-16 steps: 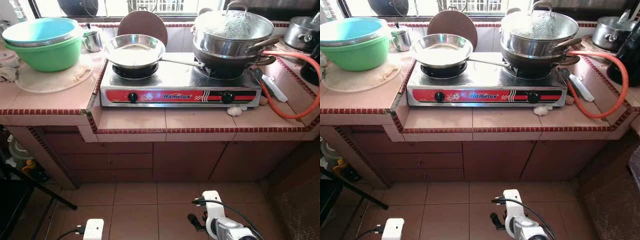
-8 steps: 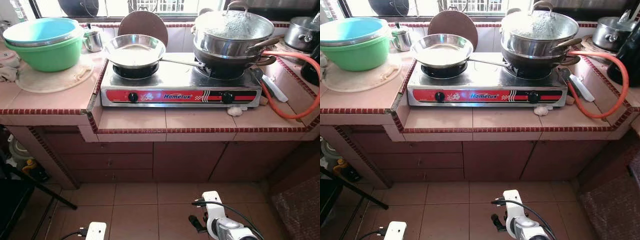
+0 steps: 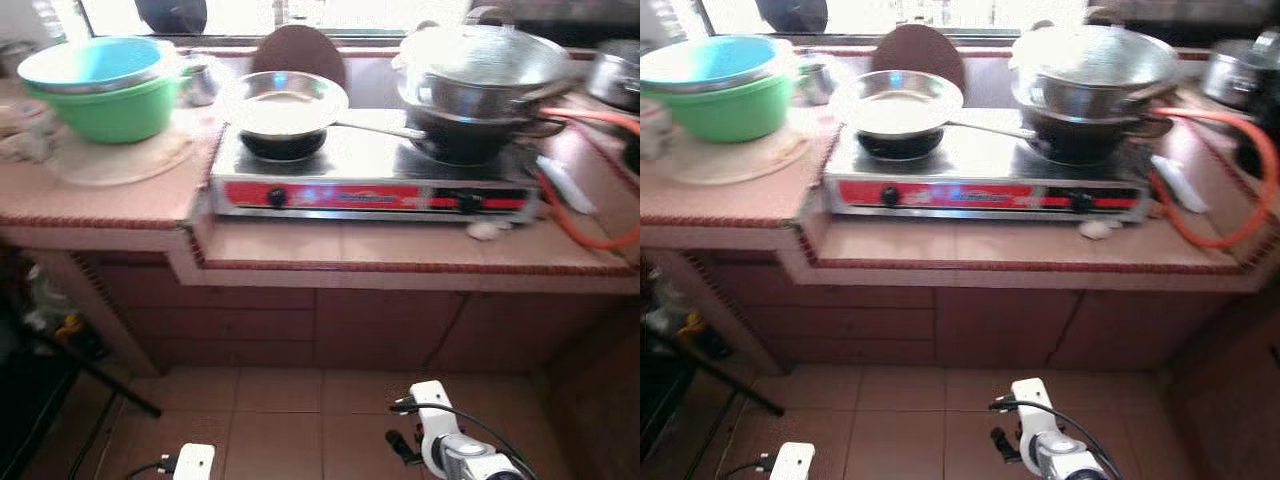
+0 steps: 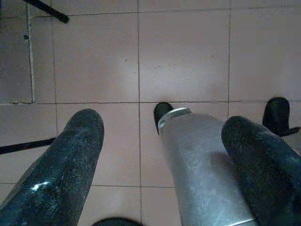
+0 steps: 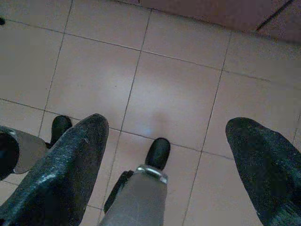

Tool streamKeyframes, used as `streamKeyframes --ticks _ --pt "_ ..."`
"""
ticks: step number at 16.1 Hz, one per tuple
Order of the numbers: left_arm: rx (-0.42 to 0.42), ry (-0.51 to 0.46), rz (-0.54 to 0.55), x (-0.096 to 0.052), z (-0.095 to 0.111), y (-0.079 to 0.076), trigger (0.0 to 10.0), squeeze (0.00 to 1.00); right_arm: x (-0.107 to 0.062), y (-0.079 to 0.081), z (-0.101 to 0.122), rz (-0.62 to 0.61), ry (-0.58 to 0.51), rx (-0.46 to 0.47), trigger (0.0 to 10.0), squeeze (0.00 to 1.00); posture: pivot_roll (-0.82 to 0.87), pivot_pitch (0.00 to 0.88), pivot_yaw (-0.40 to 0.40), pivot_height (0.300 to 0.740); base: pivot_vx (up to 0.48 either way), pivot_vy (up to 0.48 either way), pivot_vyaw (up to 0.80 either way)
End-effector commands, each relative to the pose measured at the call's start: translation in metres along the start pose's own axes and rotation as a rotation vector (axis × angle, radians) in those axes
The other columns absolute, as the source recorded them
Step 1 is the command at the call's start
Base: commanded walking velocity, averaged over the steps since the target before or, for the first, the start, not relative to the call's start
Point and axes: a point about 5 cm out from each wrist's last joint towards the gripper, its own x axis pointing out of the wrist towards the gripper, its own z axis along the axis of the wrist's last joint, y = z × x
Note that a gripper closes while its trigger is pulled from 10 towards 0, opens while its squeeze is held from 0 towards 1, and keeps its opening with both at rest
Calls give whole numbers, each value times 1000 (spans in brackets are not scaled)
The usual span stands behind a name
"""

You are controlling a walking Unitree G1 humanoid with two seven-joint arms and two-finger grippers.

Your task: Kitchen organization

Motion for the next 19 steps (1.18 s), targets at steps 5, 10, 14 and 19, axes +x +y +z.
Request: streamKeyframes --ticks 5,10,14,19 --pt "11 53 12 -2 -13 5 10000 0 1 7 -2 21 4 -18 10000 0 -27 0 -10 740 0 377 0" --pt "38 60 10 -2 -15 3 10000 0 1 7 -3 19 5 -23 10000 0 -30 0 -7 740 0 146 0" --pt "45 64 12 -3 -17 3 10000 0 1 8 -4 20 7 -25 10000 0 -29 1 -5 740 0 0 0" --pt "21 67 16 -3 -20 3 10000 0 1 9 -5 21 9 -30 10000 0 -28 5 -4 740 0 0 0"
